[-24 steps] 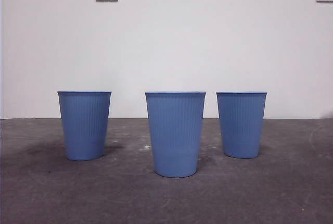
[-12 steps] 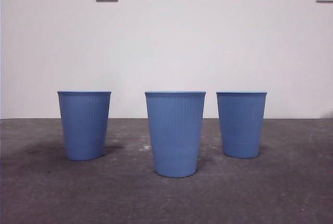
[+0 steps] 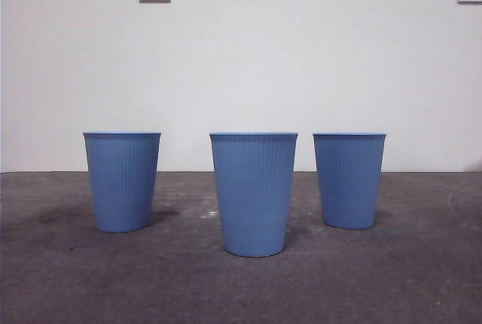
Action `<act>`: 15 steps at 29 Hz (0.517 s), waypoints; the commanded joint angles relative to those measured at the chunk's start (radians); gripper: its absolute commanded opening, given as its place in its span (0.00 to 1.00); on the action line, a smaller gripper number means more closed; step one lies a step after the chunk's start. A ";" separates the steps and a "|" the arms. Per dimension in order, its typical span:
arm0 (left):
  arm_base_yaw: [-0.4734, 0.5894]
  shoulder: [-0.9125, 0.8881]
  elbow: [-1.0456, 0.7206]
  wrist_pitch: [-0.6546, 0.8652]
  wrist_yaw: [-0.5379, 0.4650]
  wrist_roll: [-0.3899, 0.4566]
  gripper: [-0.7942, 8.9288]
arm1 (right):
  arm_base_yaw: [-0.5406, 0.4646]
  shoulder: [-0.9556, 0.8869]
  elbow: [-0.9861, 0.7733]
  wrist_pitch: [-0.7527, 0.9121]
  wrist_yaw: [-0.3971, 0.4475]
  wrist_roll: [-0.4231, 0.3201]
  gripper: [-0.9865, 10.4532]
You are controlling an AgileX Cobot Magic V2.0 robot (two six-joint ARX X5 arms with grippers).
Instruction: Pick up the cup on the top,put the cup on the left,pick up the cup in the middle,put the cup on the right
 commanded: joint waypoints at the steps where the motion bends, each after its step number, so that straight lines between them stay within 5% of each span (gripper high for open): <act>1: 0.032 -0.101 -0.219 0.140 -0.079 0.019 0.08 | 0.002 -0.001 -0.005 0.009 0.003 0.008 0.09; 15: 0.092 -0.507 -0.863 0.234 -0.145 -0.107 0.08 | 0.002 -0.001 -0.005 0.009 0.003 0.008 0.09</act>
